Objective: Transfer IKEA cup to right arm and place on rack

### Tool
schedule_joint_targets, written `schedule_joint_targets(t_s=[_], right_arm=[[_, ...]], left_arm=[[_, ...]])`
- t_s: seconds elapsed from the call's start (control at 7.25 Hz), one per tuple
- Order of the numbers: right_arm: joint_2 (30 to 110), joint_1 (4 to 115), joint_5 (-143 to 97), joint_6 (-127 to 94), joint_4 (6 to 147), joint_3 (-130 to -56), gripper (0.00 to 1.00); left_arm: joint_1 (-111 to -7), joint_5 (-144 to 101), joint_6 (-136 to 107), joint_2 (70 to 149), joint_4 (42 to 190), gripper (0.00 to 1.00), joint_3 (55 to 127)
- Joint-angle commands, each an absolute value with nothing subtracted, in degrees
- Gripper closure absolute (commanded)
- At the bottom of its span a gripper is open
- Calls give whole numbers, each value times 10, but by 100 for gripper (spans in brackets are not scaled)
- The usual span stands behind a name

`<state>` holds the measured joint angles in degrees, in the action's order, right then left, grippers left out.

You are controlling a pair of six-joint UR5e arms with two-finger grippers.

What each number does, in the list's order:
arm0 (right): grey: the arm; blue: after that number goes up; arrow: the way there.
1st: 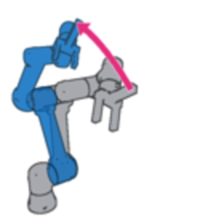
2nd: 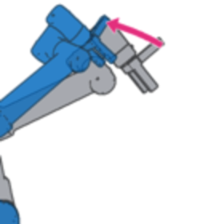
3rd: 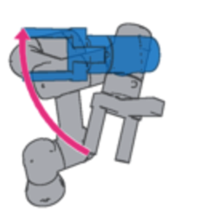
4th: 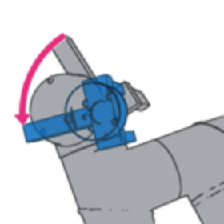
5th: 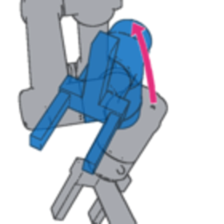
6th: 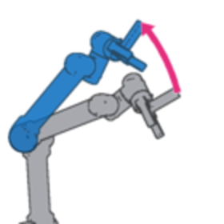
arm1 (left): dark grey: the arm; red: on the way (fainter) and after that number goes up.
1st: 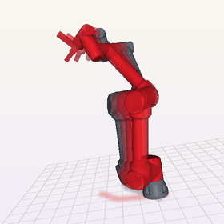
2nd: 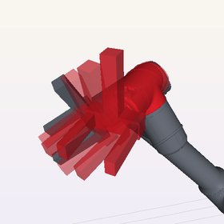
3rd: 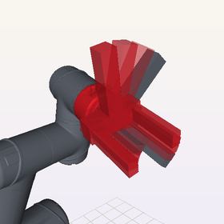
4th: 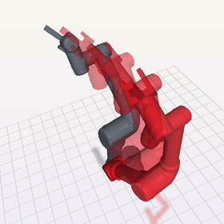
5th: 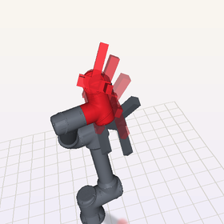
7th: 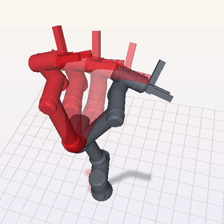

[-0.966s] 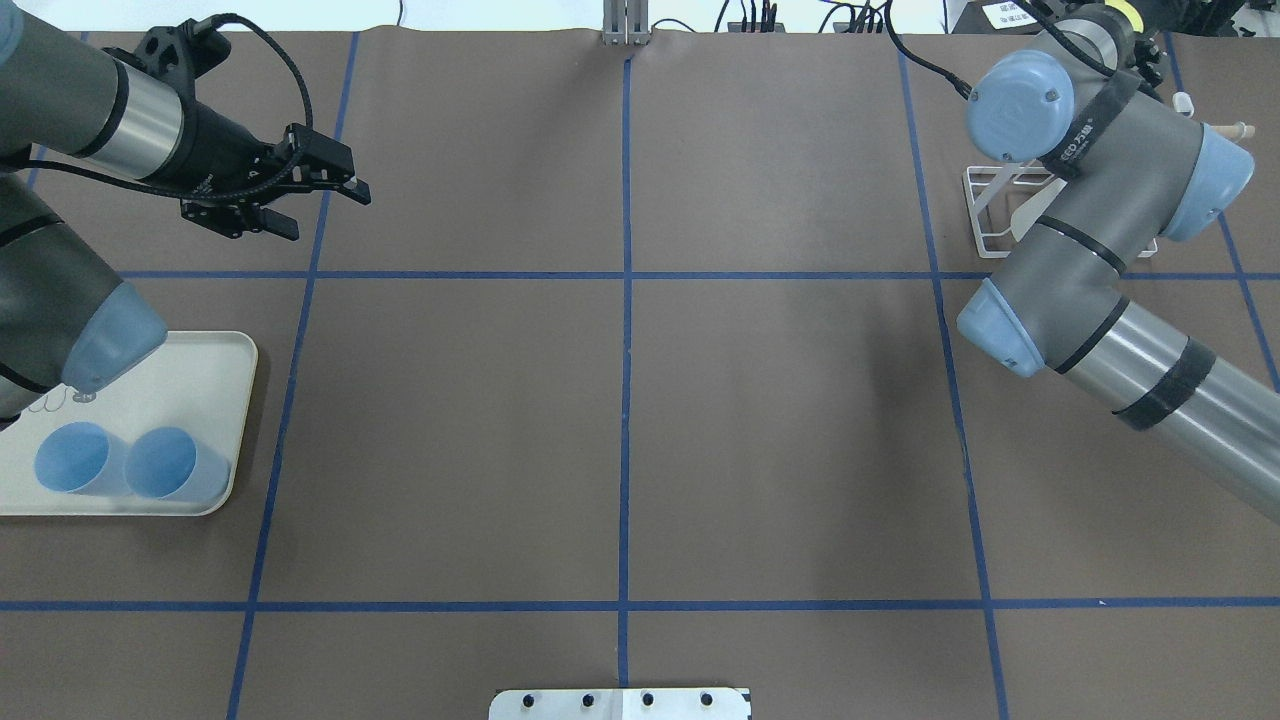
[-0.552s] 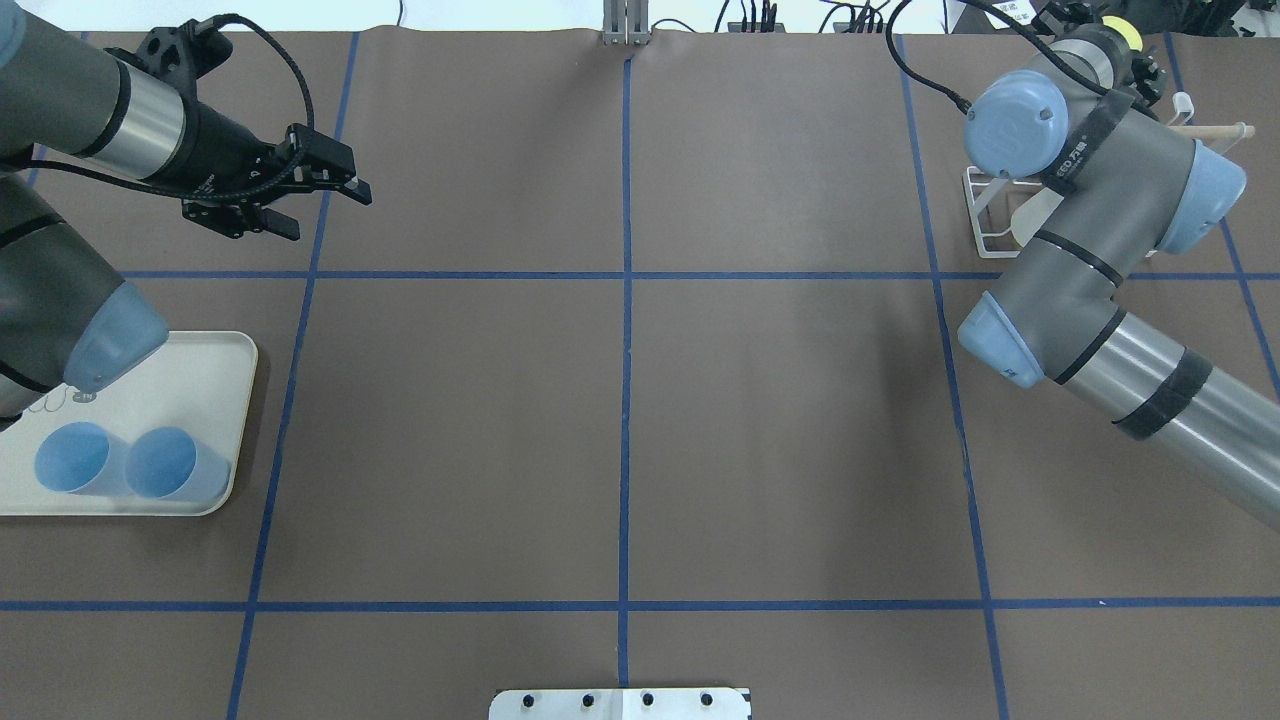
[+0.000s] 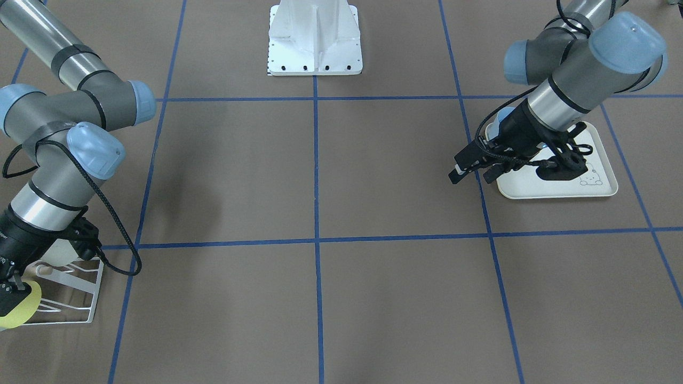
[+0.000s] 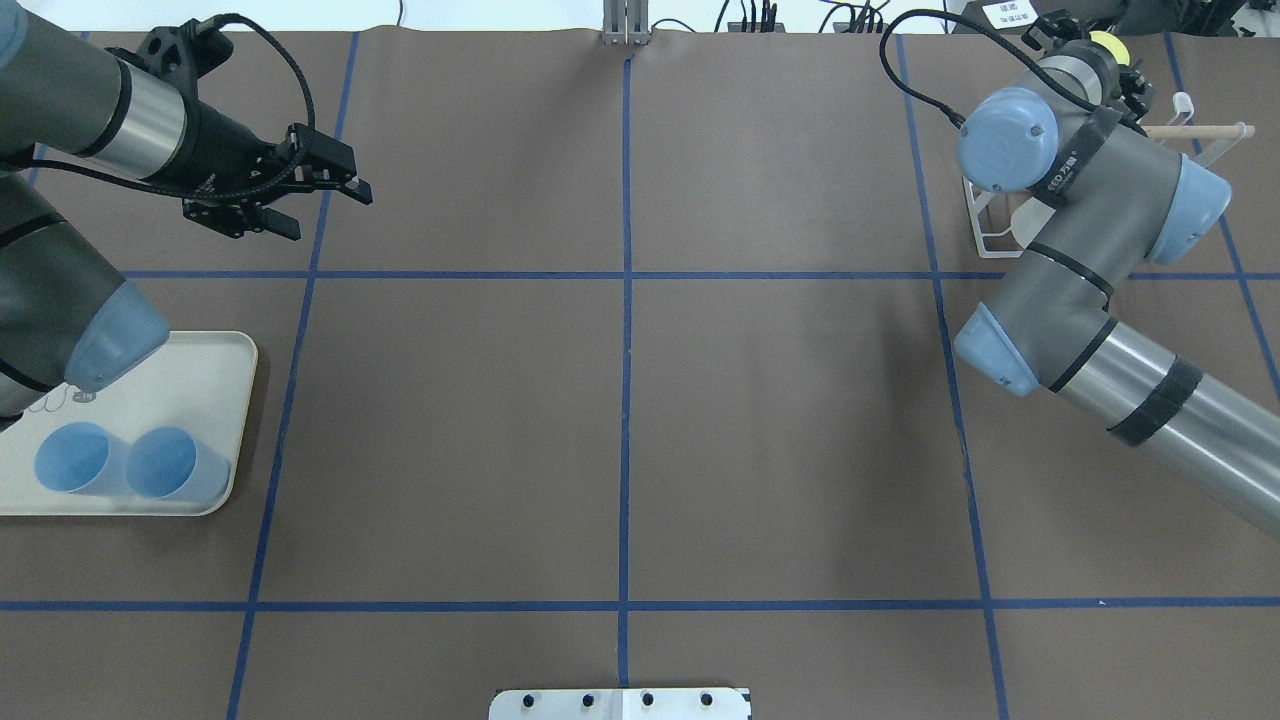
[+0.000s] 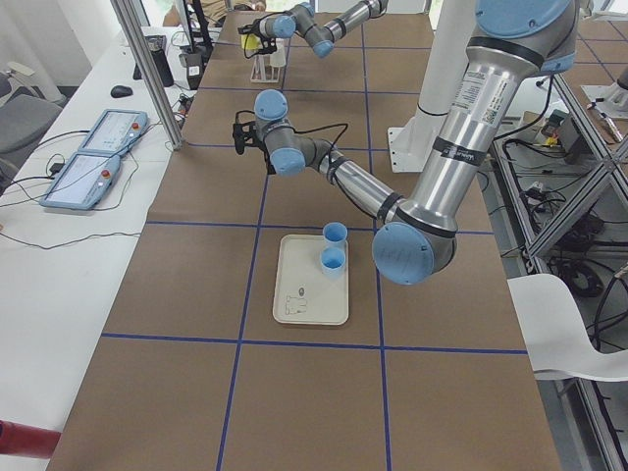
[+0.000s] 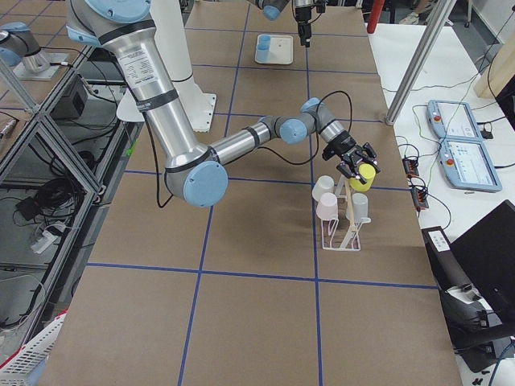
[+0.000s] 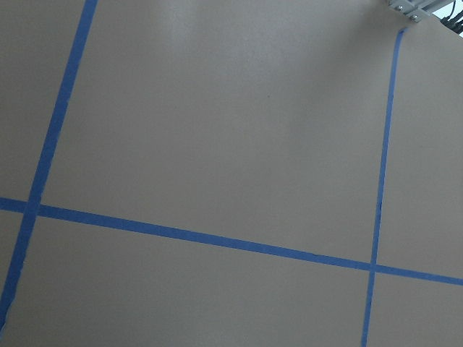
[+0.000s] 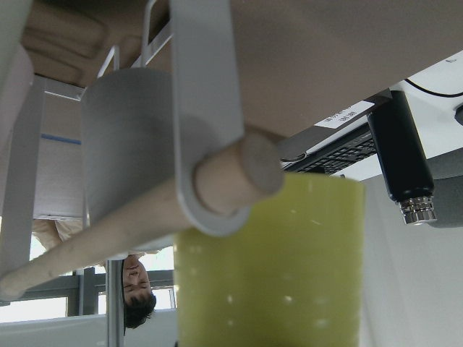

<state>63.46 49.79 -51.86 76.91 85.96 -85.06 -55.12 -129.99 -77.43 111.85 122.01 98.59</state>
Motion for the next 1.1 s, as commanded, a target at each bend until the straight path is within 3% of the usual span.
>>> schedule_joint_targets(t_s=[0.0,0.41,0.69,0.83,0.97], right_arm=[[639,497,-519,771,845,-838,59],[640,487,-517,768,846,-836,48],[636,476,-516,765,846,-836,13],[637,475,-516,765,846,-836,2],[636,475,-516,765,846,-836,2]], left_arm=[[-548,-1296,-774,1119,1220,0,985],[-531,-1276,-774,1121,1221,0,985],[-531,-1276,-774,1120,1221,0,985],[-531,-1276,-774,1118,1221,0,985],[-531,-1276,-774,1118,1221,0,985]])
